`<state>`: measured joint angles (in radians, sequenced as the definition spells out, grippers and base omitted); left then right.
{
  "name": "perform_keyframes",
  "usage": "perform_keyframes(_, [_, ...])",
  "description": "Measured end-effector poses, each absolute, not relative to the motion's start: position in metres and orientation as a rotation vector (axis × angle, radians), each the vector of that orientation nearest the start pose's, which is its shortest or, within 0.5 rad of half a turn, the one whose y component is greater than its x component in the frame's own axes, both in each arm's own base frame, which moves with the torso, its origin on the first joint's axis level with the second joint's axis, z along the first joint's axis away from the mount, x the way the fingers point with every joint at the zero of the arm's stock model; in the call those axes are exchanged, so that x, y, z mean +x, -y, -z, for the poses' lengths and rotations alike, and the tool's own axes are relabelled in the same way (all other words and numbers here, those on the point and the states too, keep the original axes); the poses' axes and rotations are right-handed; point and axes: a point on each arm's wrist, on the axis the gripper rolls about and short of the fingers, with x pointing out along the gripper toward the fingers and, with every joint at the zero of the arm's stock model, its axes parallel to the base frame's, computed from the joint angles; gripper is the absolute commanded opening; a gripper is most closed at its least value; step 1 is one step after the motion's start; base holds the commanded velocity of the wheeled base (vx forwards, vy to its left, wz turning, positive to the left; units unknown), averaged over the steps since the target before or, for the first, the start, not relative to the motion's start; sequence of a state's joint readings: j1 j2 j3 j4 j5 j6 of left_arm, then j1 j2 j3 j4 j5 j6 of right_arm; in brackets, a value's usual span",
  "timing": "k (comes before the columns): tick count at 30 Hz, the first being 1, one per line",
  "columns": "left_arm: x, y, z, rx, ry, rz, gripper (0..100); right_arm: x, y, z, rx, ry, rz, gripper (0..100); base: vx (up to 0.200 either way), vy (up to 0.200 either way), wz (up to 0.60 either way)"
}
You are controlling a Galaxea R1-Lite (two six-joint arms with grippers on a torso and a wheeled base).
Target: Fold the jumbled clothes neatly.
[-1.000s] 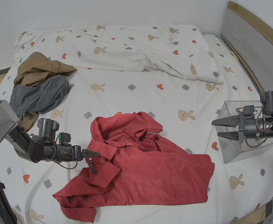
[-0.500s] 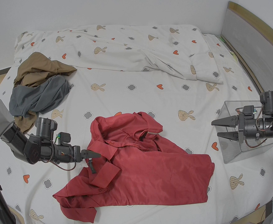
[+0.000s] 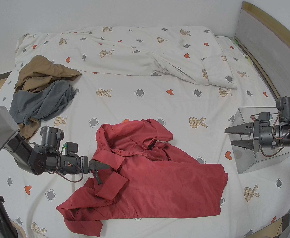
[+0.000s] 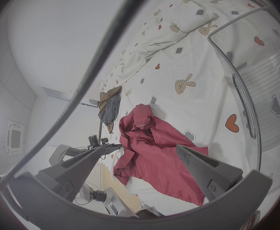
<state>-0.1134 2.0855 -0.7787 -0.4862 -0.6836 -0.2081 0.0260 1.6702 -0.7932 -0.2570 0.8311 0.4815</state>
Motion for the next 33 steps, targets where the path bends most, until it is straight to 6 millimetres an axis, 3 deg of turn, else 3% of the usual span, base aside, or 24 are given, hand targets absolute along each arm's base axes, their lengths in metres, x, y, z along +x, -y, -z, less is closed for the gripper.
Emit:
perform_keyframes(11, [0.329, 0.054, -0.052, -0.517, -0.857, 0.761, 100, 0.276, -0.024, -0.157, 0.689, -0.783, -0.678, 100, 0.000, 0.000, 0.00])
perform_keyframes(27, [0.335, 0.065, -0.043, -0.527, -0.882, 0.782, 100, 0.276, -0.024, -0.158, 0.687, -0.783, -0.680, 100, 0.000, 0.000, 0.00])
perform_keyframes(28, [0.335, 0.065, -0.043, -0.527, -0.883, 0.783, 0, 0.276, -0.024, -0.158, 0.688, -0.782, -0.680, 100, 0.000, 0.000, 0.00])
perform_keyframes(33, [0.335, 0.065, -0.042, -0.531, -0.888, 0.779, 0, 0.276, -0.024, -0.158, 0.689, -0.782, -0.679, 100, 0.000, 0.000, 0.00])
